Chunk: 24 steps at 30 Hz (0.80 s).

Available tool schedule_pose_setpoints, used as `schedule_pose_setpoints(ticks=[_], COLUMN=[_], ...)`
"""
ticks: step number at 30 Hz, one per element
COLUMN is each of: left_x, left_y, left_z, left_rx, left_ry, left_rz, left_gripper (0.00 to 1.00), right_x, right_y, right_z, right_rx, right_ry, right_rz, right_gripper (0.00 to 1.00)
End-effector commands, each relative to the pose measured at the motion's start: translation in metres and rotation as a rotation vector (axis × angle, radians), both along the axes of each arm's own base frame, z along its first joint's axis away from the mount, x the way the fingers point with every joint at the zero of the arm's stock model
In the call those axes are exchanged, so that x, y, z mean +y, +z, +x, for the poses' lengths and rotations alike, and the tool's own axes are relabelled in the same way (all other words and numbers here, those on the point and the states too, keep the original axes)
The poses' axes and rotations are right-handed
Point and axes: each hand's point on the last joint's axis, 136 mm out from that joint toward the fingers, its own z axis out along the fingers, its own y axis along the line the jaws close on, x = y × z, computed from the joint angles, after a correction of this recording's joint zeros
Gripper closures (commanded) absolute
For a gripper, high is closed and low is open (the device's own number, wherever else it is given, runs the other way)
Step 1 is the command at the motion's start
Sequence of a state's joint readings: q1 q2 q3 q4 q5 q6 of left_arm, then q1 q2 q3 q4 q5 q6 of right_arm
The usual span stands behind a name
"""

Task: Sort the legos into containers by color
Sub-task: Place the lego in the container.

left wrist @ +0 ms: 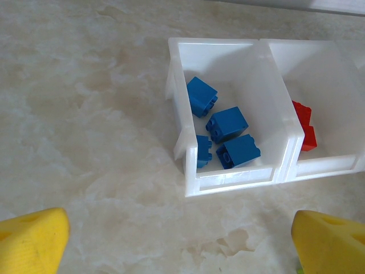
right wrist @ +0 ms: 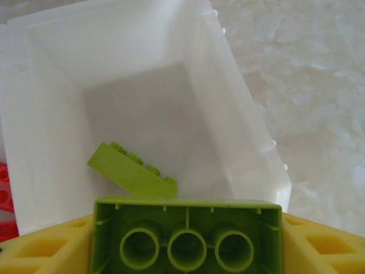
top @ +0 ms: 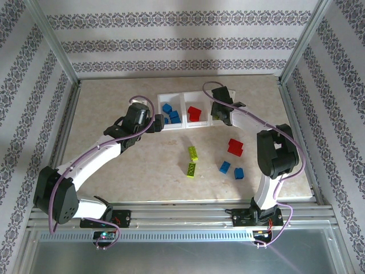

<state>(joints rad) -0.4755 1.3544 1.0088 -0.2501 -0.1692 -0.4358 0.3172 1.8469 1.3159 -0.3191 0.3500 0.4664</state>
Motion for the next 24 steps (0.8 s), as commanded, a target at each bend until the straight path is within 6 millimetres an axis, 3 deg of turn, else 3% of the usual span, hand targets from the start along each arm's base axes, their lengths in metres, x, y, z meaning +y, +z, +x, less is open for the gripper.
schedule_pose_setpoints(ticks=[1, 6, 16, 24], left_x=[0.01, 0.009, 0.002, -0.028], left_y=[0.001, 0.0, -0.004, -0.008], left_z=[-0.003, -0.003, -0.004, -0.008], left_rx=[0.005, 0.006, 0.026, 0.04], left_ry=[0.028, 0.024, -0.006, -0.118], left_rz=[-0.002, 0.0, -0.024, -0.049], left_gripper=[0.0, 0.0, 0.0, 0.0], right_x=[-0.004, -0.006, -0.009, -0.012], right_y=[0.005, 0.006, 0.014, 0.036], right_z=[0.004, 0.004, 0.005, -0.01], right_rx=[0.001, -0.001, -0.014, -0.053], right_ry=[-0.004, -0.003, -0.006, -0.012], right_rz=[-0.005, -0.005, 0.01, 0.035], right_gripper=[0.28, 0.22, 0.22, 0.15])
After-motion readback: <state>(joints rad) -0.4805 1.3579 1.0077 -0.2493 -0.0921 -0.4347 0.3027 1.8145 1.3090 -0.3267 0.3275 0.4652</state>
